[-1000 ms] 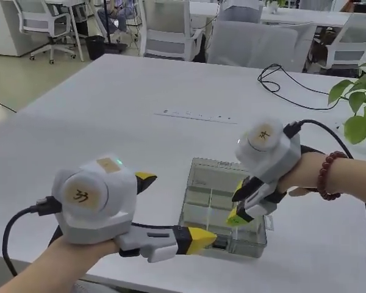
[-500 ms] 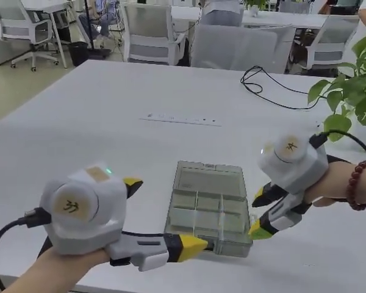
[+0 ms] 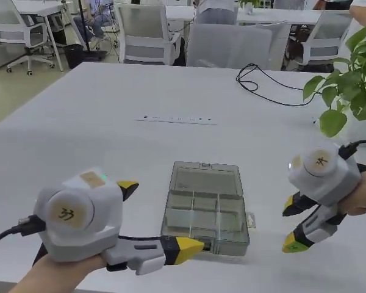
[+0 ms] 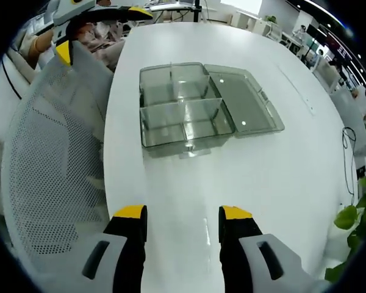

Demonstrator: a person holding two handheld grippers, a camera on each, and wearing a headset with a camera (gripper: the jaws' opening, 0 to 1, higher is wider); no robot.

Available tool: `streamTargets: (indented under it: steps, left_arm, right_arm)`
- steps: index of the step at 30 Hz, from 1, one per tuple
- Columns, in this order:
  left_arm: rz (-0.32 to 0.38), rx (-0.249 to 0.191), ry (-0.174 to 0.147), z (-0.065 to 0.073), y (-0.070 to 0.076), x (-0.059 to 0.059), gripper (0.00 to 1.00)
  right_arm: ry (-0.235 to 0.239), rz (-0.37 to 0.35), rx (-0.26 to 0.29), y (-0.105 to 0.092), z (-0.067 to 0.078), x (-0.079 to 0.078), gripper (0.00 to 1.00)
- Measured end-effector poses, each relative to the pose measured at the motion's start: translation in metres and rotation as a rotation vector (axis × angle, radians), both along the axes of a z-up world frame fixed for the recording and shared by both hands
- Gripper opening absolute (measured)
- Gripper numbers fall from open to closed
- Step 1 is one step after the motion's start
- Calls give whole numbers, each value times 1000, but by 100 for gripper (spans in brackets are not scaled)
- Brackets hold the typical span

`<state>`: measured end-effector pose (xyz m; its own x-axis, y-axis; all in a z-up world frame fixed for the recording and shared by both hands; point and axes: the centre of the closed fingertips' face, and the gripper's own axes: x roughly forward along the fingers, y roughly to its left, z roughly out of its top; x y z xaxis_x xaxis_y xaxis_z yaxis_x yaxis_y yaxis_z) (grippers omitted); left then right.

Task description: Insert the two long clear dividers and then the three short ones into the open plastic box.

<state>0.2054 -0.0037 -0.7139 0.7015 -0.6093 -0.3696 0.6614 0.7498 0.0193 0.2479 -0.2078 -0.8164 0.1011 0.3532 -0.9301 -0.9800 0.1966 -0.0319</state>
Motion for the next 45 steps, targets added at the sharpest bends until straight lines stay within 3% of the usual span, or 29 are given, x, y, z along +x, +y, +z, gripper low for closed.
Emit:
streamTargets:
  steps: [8,19,31,45]
  left_arm:
    - [4,12,0,-2,0,1,94]
    - [12,20,-2,-3,-1,4,93]
    - [15,46,-2,-5,1,4,92]
    - [17,44,-11,-2,1,2,90]
  right_arm:
    - [23,-16,-40,-27,-15,-2,48]
    - [33,4,-89,-46,-31,-3,46]
    - [54,12,-83,-54,-39,-4,41]
    - [31,31,-63,-53,-39,-4,33]
